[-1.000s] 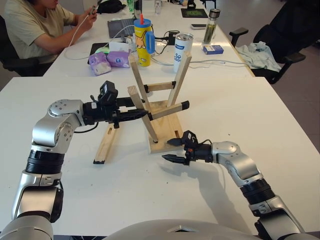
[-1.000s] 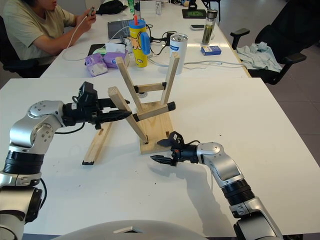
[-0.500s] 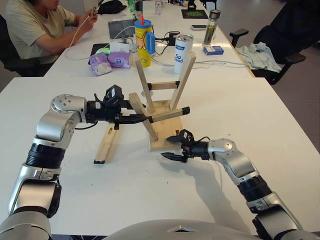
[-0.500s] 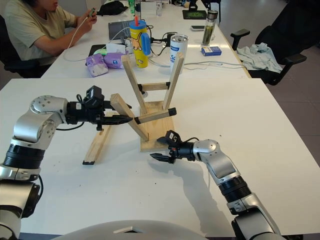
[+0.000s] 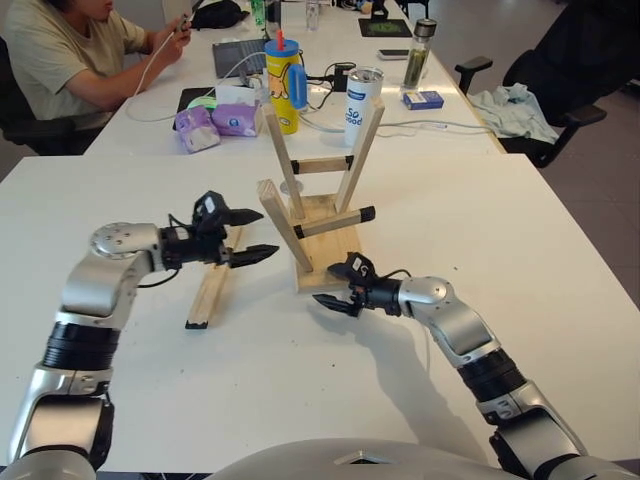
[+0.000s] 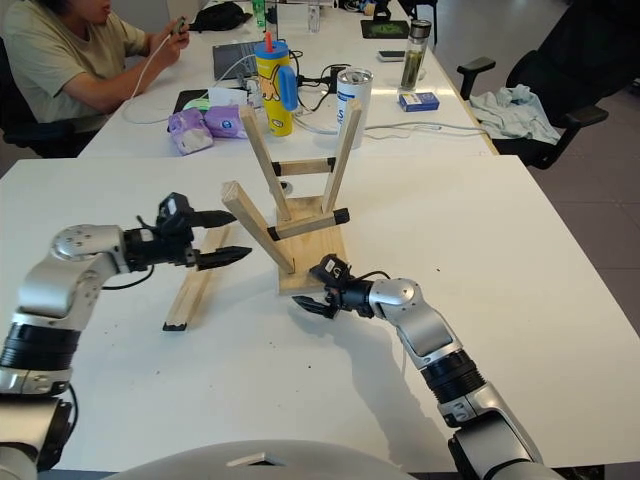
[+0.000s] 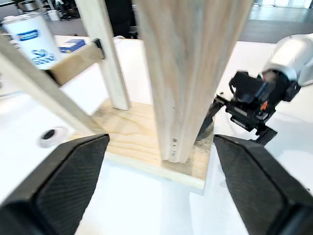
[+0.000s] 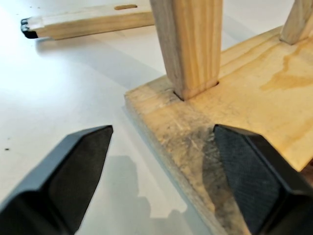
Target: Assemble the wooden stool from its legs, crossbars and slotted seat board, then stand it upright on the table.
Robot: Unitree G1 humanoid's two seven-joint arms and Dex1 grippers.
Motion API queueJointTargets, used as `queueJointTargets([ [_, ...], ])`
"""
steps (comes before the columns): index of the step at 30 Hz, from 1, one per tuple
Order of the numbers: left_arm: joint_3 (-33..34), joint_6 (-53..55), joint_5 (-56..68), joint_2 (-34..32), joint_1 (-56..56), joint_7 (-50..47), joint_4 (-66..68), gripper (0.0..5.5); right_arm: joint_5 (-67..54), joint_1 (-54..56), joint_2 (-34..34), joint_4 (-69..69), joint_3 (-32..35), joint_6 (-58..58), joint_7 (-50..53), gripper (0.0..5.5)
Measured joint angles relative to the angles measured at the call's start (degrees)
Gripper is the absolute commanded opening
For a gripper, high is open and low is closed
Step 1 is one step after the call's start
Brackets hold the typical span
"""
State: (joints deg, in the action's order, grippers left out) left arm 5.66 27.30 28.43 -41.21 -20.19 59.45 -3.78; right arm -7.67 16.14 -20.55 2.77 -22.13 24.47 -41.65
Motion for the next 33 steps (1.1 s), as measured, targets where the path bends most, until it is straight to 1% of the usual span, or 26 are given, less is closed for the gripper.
queueJointTargets([
  [1,4.3,1.4,3.3,-0.1,-0.7,-2.1,-1.0,4.67,0.0,0.0,0.2,0.0,0.0,0.0,0.5,3.83],
  [2,8.1,2.9,7.0,0.3,-2.7,-5.0,-1.8,4.67,0.1,-0.1,0.4,0.0,0.0,0.1,1.0,3.83],
  [4,15.0,5.4,16.1,2.4,-10.4,-12.6,-3.9,4.67,0.4,-0.3,1.3,0.0,0.2,0.2,2.3,3.83],
  [5,17.0,6.3,20.4,4.4,-15.2,-17.3,-5.1,4.67,0.4,-0.5,1.8,0.1,0.2,0.2,2.9,3.83],
  [7,17.8,7.3,25.7,8.3,-22.1,-24.6,-7.9,4.67,0.6,-0.6,2.7,0.3,0.1,0.3,3.9,3.83],
  [9,16.3,8.3,28.7,12.6,-26.4,-31.4,-10.5,4.67,0.7,-0.5,3.7,0.8,-0.3,0.2,4.8,3.83],
  [10,13.7,9.6,27.4,13.6,-26.3,-34.0,-11.4,4.67,0.7,-0.5,3.8,0.9,-0.3,0.2,5.1,3.83],
  [12,6.3,12.3,22.3,14.3,-22.2,-37.3,-11.7,4.67,0.7,-0.3,4.2,1.2,-0.4,0.1,5.5,3.83],
  [14,-2.5,14.3,15.2,14.4,-15.2,-39.6,-10.1,4.67,0.7,0.2,4.6,1.3,-0.4,-0.1,5.7,3.83],
  [16,-7.2,10.5,10.1,14.6,-11.6,-41.5,-10.8,4.67,1.0,0.5,4.8,2.3,-0.8,-0.1,6.1,3.83],
  [19,-10.9,6.8,2.1,14.5,-10.7,-44.5,-12.0,4.67,1.7,0.6,5.5,3.9,-1.1,0.0,7.0,3.83],
  [21,-10.8,4.5,-1.4,15.2,-11.2,-46.1,-11.0,4.67,2.1,0.5,6.0,4.3,-1.1,0.1,7.6,3.83],
  [22,-9.6,4.3,-2.3,15.5,-11.3,-47.1,-9.9,4.67,2.2,0.5,6.2,4.4,-1.2,0.1,7.7,3.83],
  [25,-3.4,3.1,-2.6,16.5,-15.5,-50.3,-10.9,4.67,2.2,0.5,6.4,4.4,-1.2,0.1,7.7,3.83],
  [28,0.4,-0.3,-1.6,18.6,-20.7,-51.5,-15.8,4.67,2.4,0.5,6.6,4.5,-1.2,0.1,7.9,3.83],
  [29,0.3,-1.0,-1.5,19.2,-21.3,-51.4,-17.0,4.67,2.6,0.5,6.7,4.7,-1.2,0.1,8.0,3.83],
  [30,-1.1,-0.4,-2.3,19.6,-21.4,-51.2,-17.1,4.67,2.8,0.4,6.9,4.8,-1.2,0.1,8.3,3.83],
  [32,-5.8,3.4,-5.2,19.2,-19.5,-50.7,-15.6,4.67,2.8,0.4,7.0,5.0,-1.2,0.1,8.4,3.83],
  [33,-9.7,6.5,-7.4,18.9,-16.5,-50.7,-14.0,4.67,2.8,0.5,7.2,5.0,-1.2,0.1,8.4,3.83],
])
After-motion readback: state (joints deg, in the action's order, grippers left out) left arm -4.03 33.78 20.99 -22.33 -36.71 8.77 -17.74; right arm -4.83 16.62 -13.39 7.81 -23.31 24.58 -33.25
